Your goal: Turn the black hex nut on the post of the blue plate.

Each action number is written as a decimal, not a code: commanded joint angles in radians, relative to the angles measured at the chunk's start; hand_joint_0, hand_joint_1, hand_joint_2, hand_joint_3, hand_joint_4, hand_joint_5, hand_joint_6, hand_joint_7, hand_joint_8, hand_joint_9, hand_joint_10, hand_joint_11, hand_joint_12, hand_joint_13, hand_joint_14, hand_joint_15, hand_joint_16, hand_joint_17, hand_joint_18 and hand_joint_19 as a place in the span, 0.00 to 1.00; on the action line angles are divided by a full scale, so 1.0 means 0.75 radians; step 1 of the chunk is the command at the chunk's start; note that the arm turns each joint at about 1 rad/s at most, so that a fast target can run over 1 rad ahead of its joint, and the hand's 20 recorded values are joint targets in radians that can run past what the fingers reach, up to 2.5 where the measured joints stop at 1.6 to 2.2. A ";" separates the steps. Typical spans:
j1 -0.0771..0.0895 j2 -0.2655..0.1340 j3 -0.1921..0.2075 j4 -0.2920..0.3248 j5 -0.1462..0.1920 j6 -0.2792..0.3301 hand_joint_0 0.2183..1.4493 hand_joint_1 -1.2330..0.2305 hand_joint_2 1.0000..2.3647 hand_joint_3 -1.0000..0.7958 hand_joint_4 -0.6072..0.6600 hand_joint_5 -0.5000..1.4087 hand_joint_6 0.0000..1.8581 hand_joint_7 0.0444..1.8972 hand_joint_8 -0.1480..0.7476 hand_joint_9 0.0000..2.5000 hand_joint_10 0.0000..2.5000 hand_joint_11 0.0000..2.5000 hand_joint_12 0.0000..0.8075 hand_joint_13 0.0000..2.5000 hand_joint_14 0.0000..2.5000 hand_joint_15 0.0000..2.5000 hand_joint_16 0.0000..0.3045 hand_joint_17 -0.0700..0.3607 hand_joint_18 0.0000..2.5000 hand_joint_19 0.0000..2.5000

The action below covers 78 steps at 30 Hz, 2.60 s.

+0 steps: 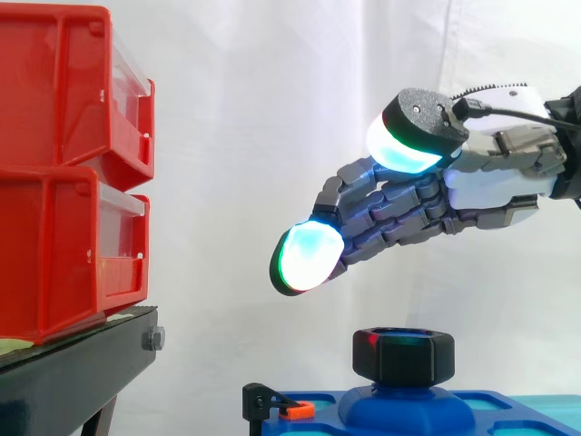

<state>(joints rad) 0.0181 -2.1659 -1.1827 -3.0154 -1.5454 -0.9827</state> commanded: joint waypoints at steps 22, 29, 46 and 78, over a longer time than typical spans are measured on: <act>0.109 -0.002 -0.051 0.012 0.132 0.022 0.21 0.69 0.00 0.28 0.63 0.16 0.27 0.39 0.43 0.10 0.00 0.00 0.45 0.07 0.00 0.00 0.18 0.46 0.00 0.00; 0.109 -0.002 -0.051 -0.003 0.126 0.022 0.21 0.69 0.00 0.28 0.64 0.16 0.27 0.39 0.43 0.10 0.00 0.00 0.45 0.07 0.00 0.00 0.18 0.46 0.00 0.01; 0.109 -0.002 -0.051 -0.070 0.109 0.022 0.21 0.69 0.00 0.28 0.64 0.16 0.27 0.39 0.43 0.10 0.00 0.00 0.45 0.07 0.00 0.00 0.18 0.46 0.00 0.01; 0.023 -0.006 -0.051 -0.064 -0.038 0.014 0.21 0.69 0.00 0.28 0.64 0.16 0.27 0.39 0.43 0.10 0.00 0.00 0.45 0.07 0.00 0.00 0.18 0.46 0.00 0.01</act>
<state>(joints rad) 0.0440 -2.1687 -1.2210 -3.0717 -1.5606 -0.9697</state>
